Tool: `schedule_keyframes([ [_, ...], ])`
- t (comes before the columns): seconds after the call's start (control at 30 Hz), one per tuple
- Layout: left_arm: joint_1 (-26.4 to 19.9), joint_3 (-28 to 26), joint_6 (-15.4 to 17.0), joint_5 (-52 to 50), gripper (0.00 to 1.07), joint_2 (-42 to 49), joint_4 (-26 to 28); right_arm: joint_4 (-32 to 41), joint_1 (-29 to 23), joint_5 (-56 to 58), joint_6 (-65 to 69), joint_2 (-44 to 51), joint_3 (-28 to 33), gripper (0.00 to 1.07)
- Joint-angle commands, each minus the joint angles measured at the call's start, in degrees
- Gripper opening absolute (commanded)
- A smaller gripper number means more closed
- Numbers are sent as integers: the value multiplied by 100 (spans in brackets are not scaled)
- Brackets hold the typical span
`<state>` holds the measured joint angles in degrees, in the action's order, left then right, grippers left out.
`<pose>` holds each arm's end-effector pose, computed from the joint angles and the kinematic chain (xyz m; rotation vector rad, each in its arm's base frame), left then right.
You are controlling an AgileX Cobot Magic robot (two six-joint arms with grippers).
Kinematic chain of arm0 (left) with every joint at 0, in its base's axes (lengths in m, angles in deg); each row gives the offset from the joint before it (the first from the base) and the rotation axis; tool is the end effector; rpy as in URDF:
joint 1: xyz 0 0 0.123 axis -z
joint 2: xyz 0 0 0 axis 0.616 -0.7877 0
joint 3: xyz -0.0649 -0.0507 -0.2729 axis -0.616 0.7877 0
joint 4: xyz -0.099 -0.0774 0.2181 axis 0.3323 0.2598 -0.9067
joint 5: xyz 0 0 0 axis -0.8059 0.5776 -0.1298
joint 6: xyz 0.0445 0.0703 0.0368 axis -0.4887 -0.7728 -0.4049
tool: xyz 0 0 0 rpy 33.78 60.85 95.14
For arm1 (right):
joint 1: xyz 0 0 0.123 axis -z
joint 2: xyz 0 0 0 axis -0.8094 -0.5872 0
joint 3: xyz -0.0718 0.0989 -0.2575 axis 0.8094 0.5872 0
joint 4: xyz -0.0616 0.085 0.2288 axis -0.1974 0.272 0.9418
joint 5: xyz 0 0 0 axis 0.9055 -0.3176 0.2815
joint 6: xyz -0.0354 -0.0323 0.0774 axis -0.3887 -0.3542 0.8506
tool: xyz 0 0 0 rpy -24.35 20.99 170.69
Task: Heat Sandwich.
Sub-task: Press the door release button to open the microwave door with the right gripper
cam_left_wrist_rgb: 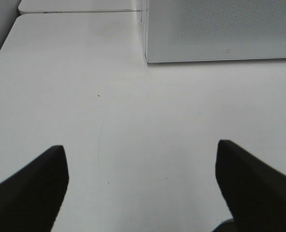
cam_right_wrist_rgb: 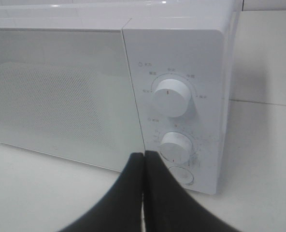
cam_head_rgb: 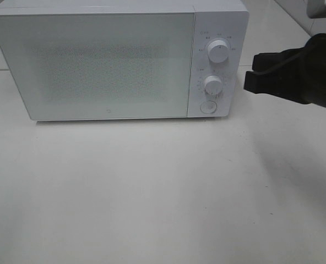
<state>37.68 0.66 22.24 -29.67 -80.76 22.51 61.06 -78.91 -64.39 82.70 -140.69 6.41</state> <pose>-0.0044 -0.0063 0.2767 0.0528 2.0318 -0.0574 0.2125 0.0953 0.2460 -0.2547 1.7726 0.3728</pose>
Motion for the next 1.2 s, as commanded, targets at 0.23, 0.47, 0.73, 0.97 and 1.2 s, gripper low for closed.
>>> schedule_keyframes([
  [0.23, 34, 17, 6, -69, 77, 103, 23, -34, -464, -1650, 1398, -1341, 0, 0],
  [0.47, 34, 17, 6, -69, 77, 103, 23, -6, -550, -2859, 2819, -2613, 0, 0],
  [0.73, 34, 17, 6, -69, 77, 103, 23, 201, -550, -3558, 3380, -3352, -6, 0],
  [0.97, 34, 17, 6, -69, 77, 103, 23, 699, -550, -3856, 3862, -3839, -11, 0],
  [1.2, 34, 17, 6, -69, 77, 103, 23, 894, -550, -3770, 4950, -4286, -395, 0],
])
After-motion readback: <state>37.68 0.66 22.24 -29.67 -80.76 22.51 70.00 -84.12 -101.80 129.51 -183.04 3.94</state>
